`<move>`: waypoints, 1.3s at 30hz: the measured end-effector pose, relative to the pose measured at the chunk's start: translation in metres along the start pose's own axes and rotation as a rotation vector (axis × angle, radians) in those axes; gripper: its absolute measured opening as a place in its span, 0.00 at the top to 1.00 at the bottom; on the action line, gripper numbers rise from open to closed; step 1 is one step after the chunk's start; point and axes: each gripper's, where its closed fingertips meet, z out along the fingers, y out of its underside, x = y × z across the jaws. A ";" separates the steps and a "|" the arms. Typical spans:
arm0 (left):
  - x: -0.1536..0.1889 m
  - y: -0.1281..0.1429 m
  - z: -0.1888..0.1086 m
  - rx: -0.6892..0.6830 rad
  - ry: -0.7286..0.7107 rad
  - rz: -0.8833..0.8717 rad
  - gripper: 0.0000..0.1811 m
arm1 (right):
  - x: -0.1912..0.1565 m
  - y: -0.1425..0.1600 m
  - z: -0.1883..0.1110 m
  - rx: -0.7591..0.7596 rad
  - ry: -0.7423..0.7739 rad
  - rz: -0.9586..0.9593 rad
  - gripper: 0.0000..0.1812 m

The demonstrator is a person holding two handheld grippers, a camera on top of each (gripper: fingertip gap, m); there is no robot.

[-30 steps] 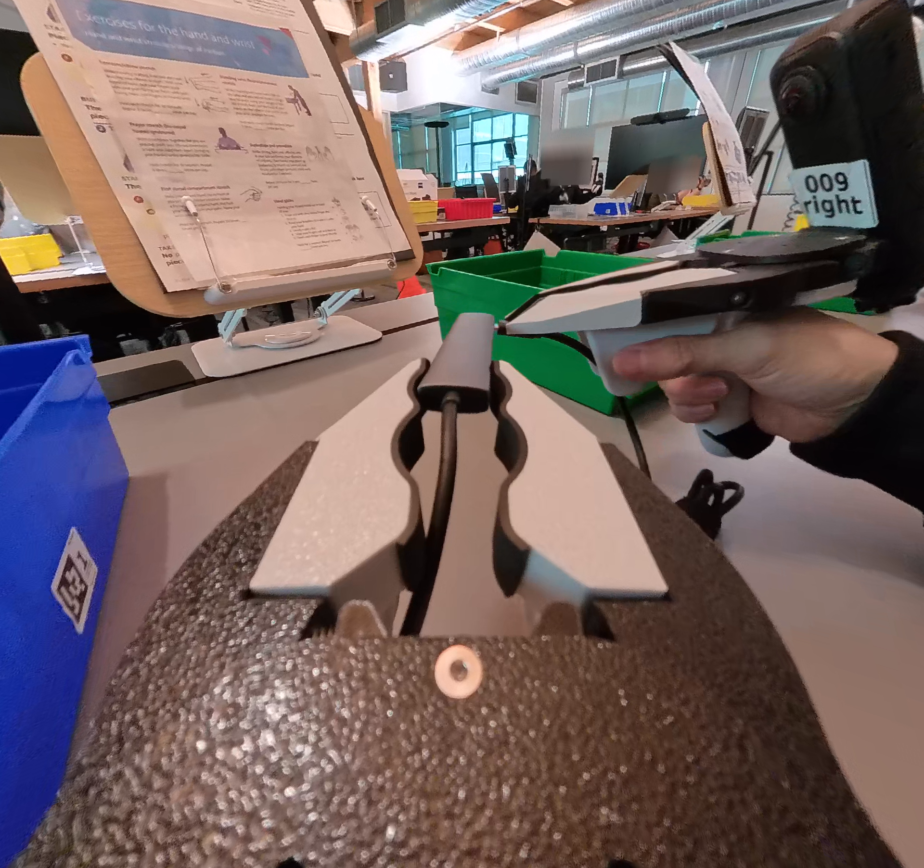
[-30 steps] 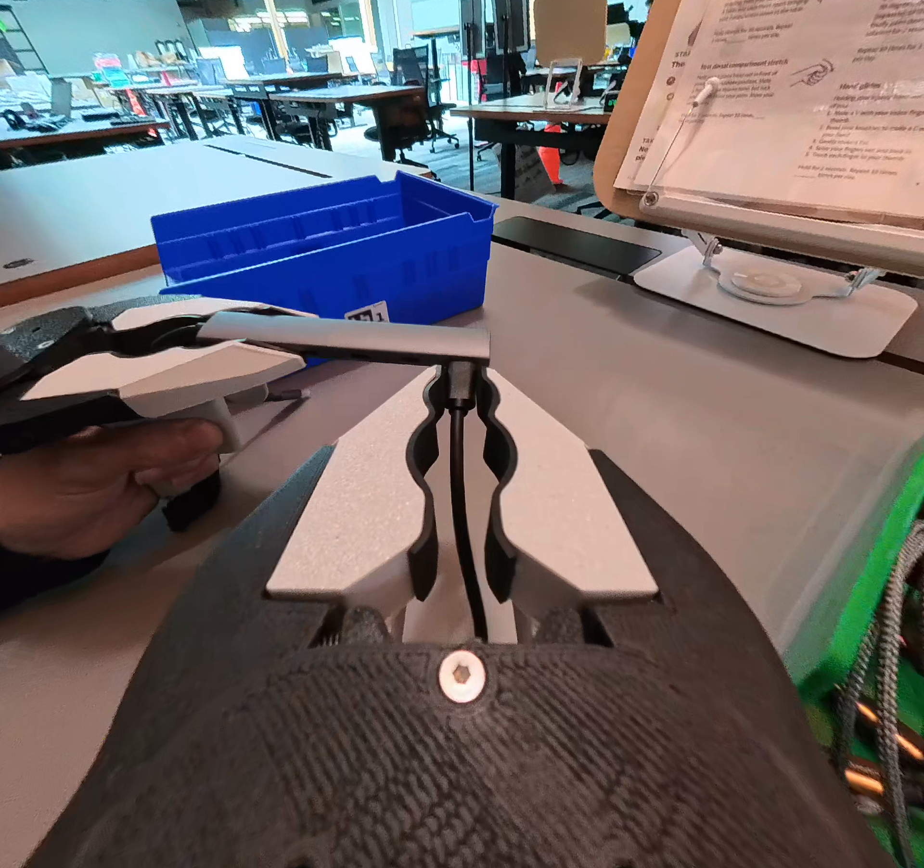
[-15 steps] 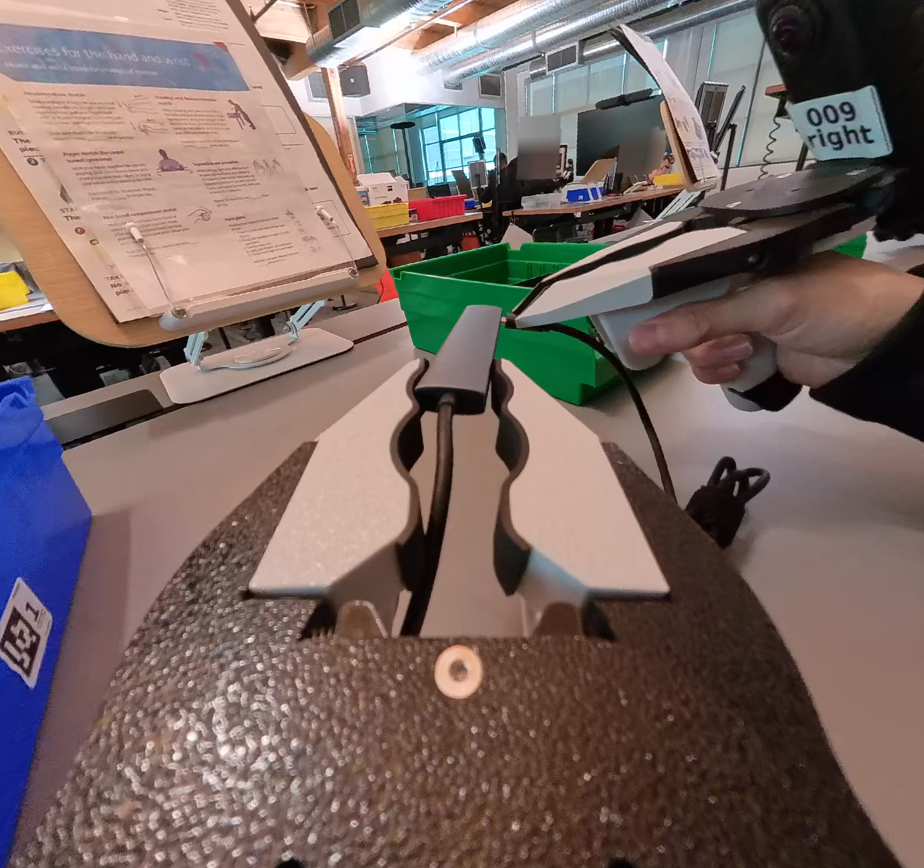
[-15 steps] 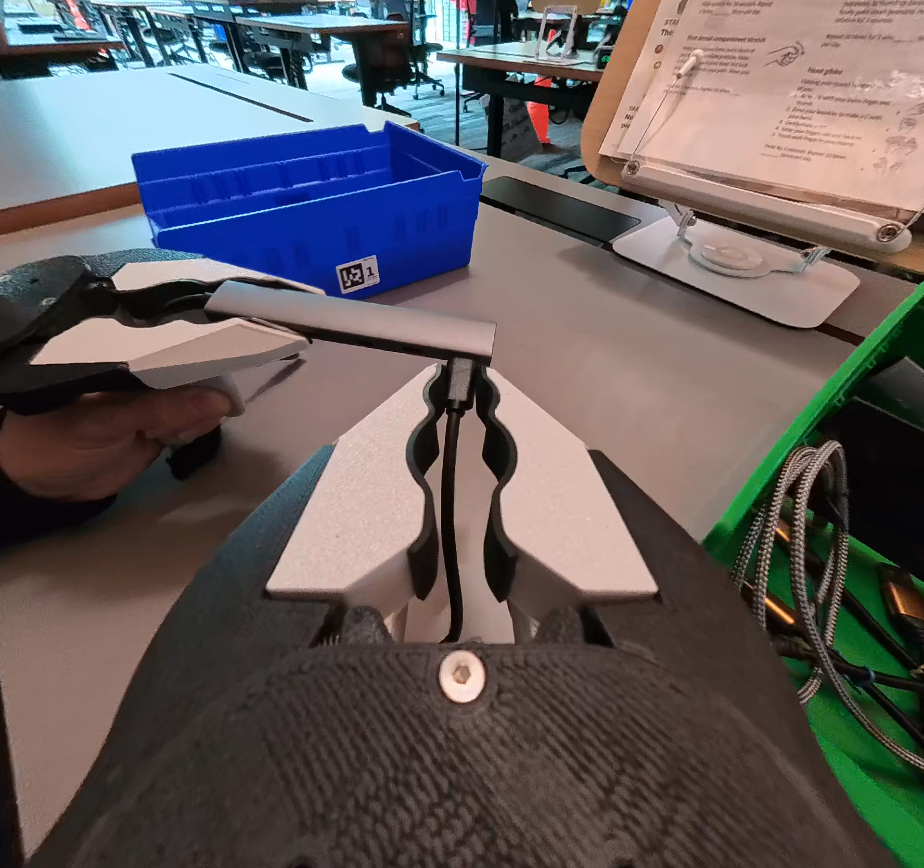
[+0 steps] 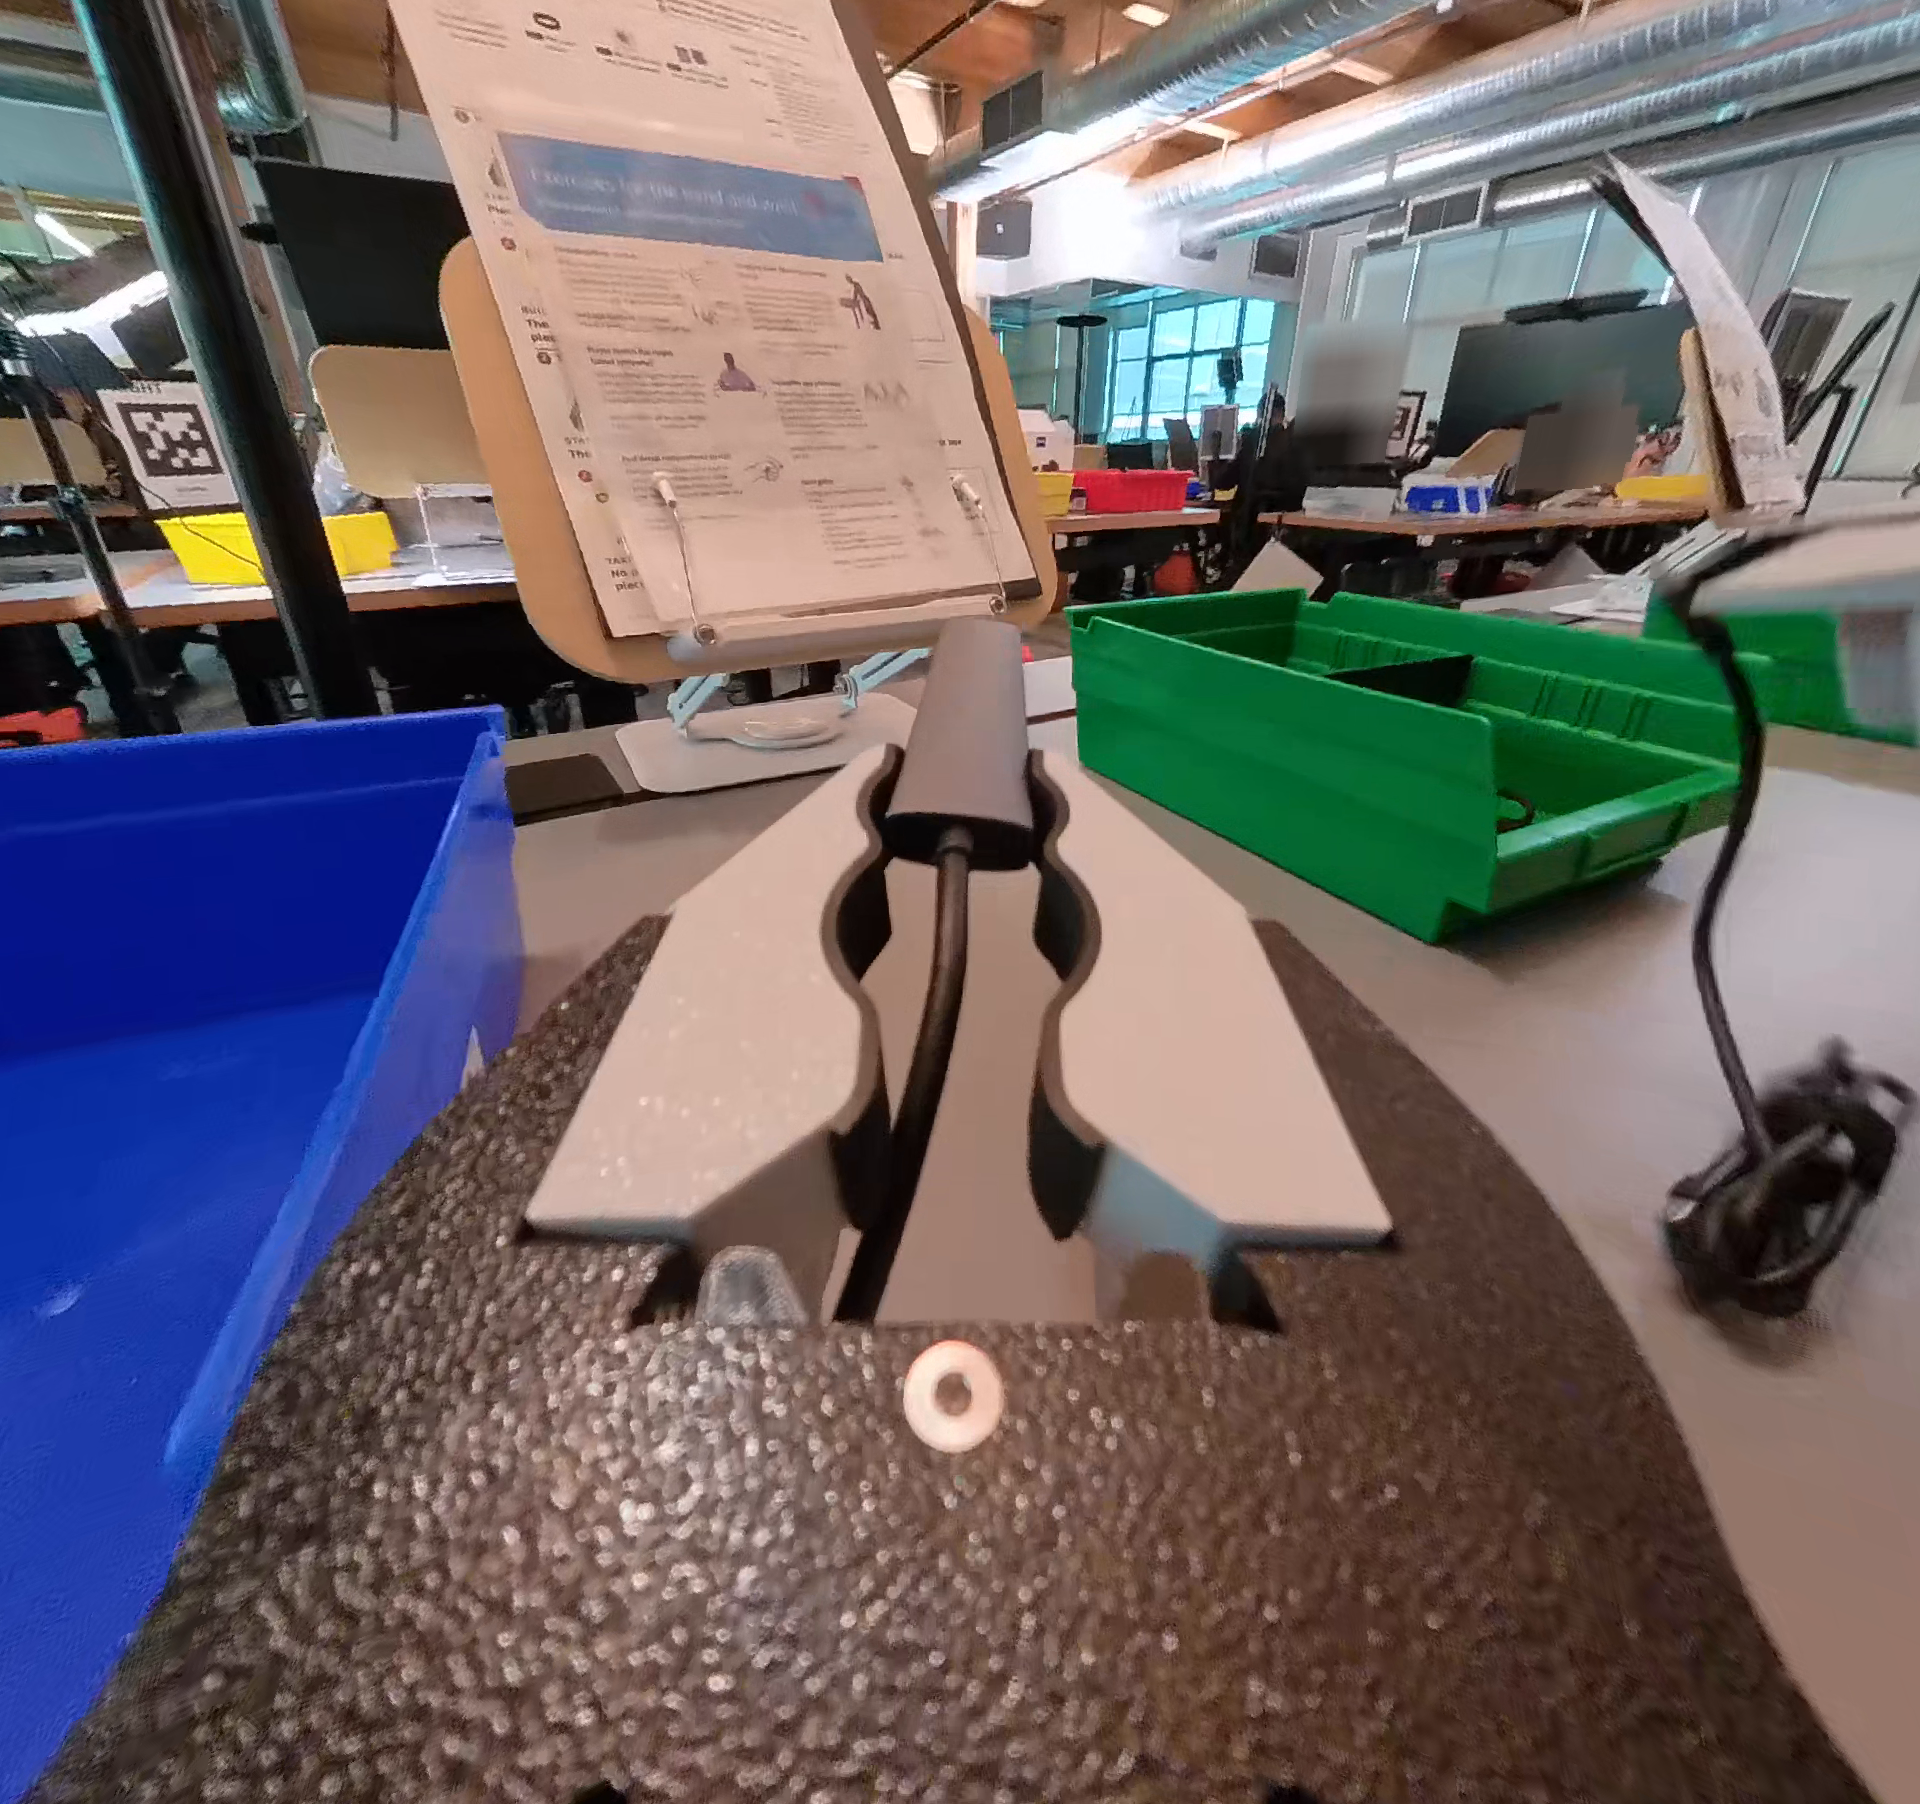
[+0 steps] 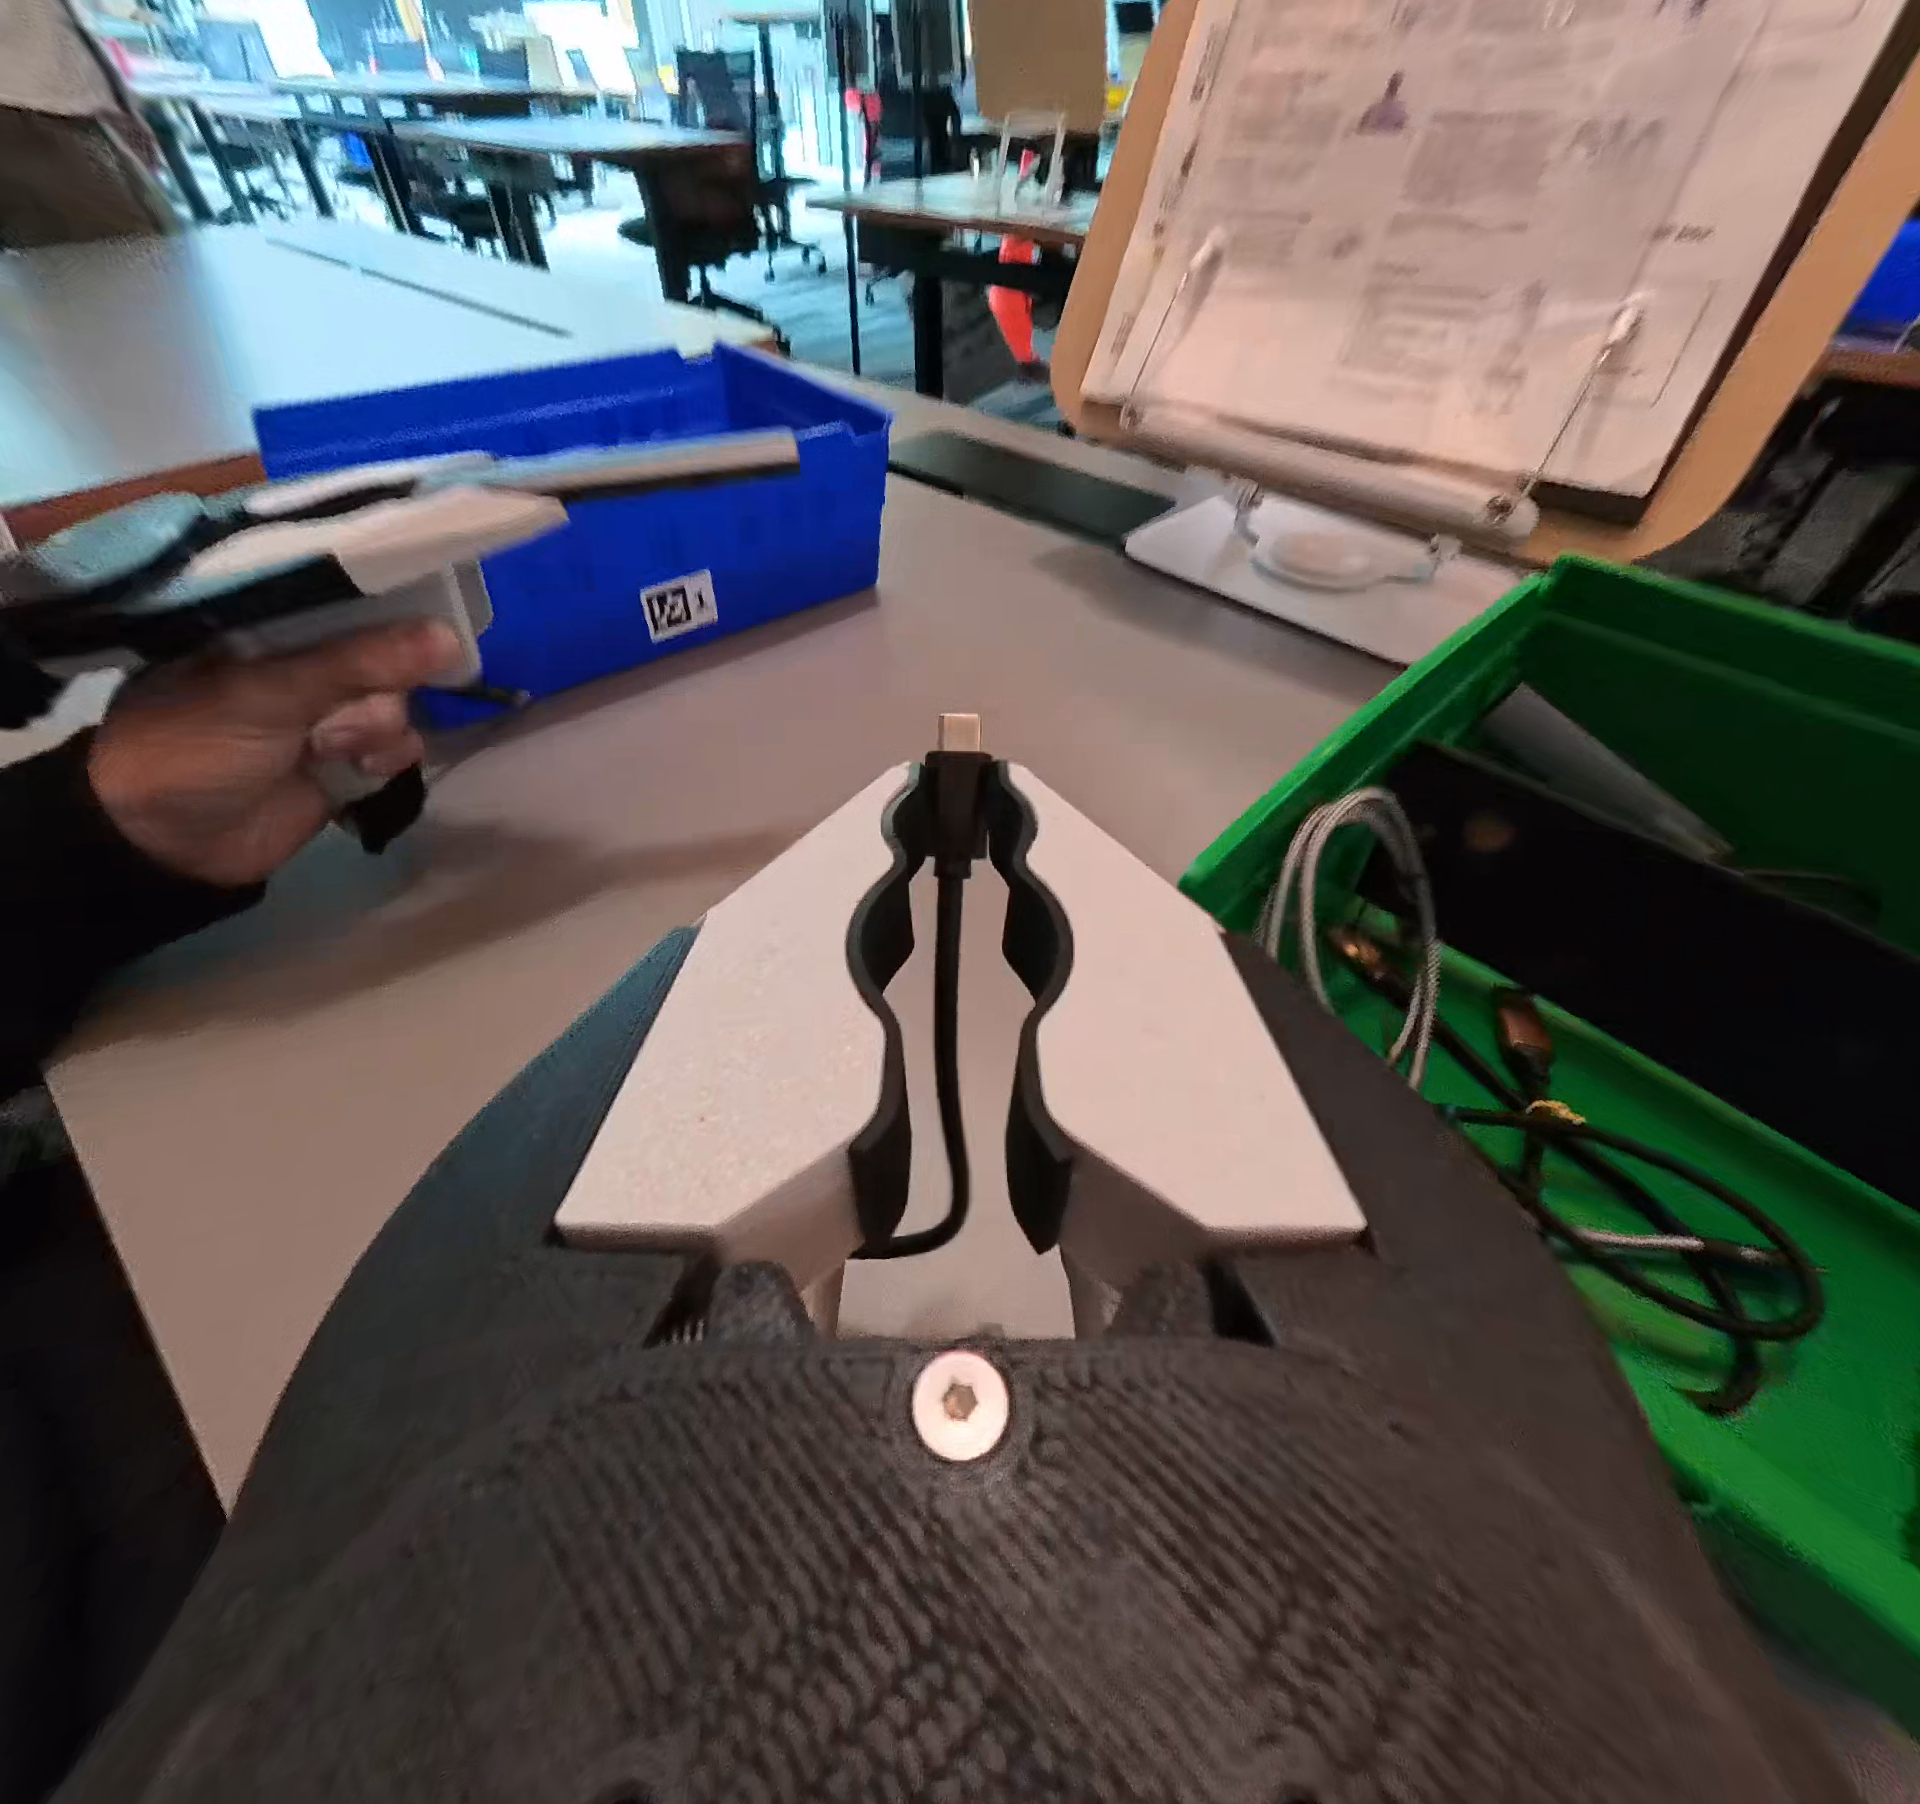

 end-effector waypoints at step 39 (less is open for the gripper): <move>0.012 0.022 0.008 -0.077 0.072 -0.028 0.88 | 0.185 0.056 -0.001 -0.571 0.424 -0.379 0.91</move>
